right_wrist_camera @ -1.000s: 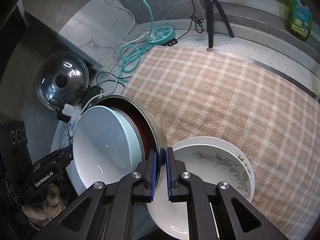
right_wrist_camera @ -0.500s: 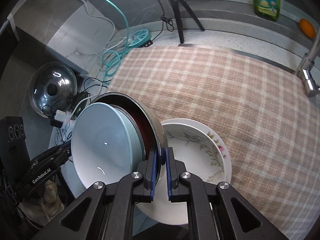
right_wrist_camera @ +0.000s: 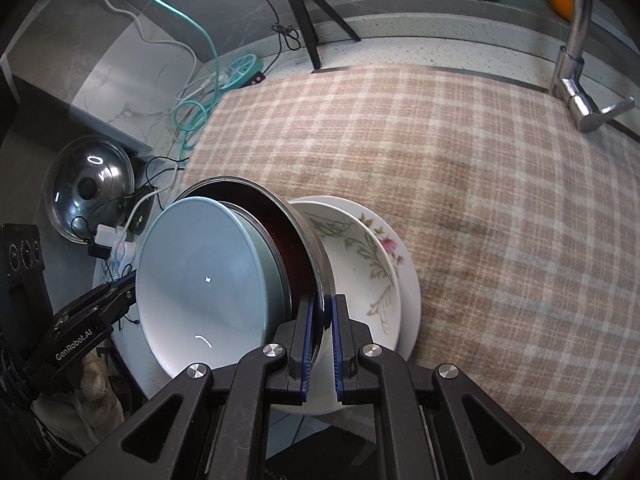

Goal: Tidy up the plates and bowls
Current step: 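Carry the nested bowls with both grippers onto the white floral plate stack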

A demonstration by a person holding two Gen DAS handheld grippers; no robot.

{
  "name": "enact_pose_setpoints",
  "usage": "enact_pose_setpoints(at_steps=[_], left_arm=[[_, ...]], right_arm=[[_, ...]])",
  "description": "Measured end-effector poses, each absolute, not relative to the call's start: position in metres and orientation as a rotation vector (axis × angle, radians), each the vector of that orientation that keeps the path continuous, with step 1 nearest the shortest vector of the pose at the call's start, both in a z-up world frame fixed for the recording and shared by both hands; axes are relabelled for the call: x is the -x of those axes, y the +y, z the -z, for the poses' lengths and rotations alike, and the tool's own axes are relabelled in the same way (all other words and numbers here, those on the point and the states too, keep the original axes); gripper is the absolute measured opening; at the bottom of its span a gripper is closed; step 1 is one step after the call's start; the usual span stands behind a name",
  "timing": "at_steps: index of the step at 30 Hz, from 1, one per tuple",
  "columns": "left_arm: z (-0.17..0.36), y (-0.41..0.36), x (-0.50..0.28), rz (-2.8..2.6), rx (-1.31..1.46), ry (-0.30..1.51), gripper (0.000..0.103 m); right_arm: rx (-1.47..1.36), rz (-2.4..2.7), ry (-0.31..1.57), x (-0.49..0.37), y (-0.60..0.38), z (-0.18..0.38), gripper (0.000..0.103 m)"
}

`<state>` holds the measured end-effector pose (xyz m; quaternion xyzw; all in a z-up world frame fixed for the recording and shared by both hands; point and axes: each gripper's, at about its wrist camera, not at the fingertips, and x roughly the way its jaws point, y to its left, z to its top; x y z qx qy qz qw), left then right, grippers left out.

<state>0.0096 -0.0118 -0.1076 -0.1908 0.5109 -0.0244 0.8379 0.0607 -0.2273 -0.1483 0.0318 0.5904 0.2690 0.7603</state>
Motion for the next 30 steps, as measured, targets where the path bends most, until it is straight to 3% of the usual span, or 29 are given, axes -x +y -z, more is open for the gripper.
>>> enact_pose_setpoints(at_steps=[30], left_arm=[[0.122,-0.018,-0.023,0.066,0.401,1.131,0.008]], right_arm=[[-0.098,-0.569,1.334,-0.056,-0.238,0.164,0.009]])
